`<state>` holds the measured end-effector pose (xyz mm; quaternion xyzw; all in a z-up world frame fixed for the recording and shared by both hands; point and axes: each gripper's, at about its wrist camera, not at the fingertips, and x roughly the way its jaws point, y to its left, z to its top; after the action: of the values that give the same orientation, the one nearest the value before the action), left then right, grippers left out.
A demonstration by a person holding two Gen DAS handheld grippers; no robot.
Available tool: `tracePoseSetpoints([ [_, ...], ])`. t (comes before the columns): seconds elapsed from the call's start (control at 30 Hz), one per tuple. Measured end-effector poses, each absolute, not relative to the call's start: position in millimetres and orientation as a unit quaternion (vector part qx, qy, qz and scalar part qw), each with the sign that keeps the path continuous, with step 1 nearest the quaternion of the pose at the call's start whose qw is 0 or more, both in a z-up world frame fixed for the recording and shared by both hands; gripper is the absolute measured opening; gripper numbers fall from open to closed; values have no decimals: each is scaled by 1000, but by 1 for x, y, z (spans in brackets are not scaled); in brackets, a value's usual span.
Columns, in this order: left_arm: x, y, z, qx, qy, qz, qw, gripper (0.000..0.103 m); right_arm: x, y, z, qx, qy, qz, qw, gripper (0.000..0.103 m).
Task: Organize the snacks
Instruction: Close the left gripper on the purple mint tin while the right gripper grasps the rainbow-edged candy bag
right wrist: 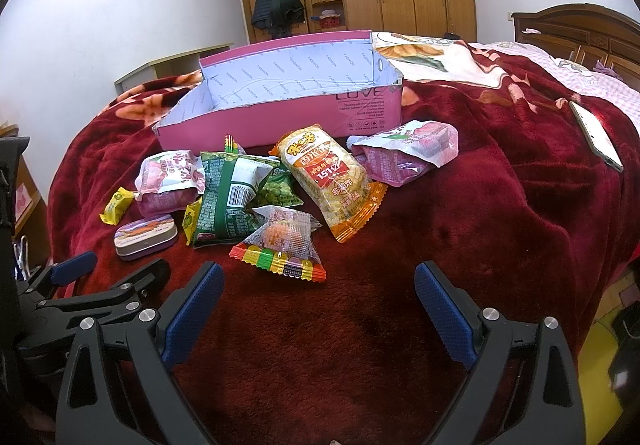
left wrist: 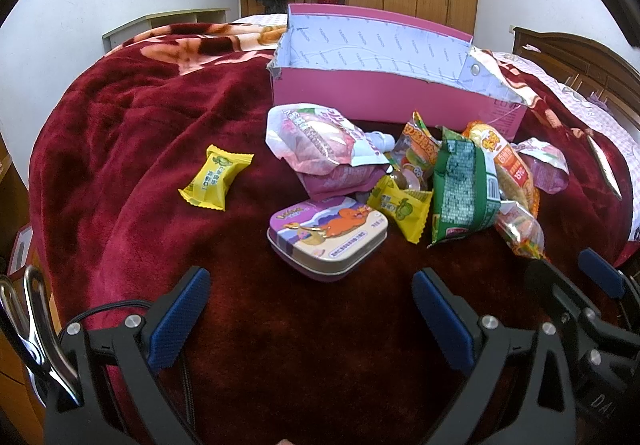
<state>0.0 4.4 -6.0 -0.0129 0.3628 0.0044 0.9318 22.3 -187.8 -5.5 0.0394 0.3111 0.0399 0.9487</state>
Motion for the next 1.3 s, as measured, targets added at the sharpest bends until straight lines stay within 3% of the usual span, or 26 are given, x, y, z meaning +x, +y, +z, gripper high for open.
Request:
tracePoseSetpoints([
  [0.5,3,26,3,2,352,12,936,103,18,-189,-7,50,311,45,948,98],
  [0.9,32,-2,-4,51,357,-23,932,103,20,-191,-9,58,317,53,945,89],
  [1.23,37,8,-15,33,360,-46,931,102,30,-184,-11,53,332,63,940,81],
  [1.3,35,11,-13,29,357,-55,932,97,34,-179,-12,49,334,73,938,79],
])
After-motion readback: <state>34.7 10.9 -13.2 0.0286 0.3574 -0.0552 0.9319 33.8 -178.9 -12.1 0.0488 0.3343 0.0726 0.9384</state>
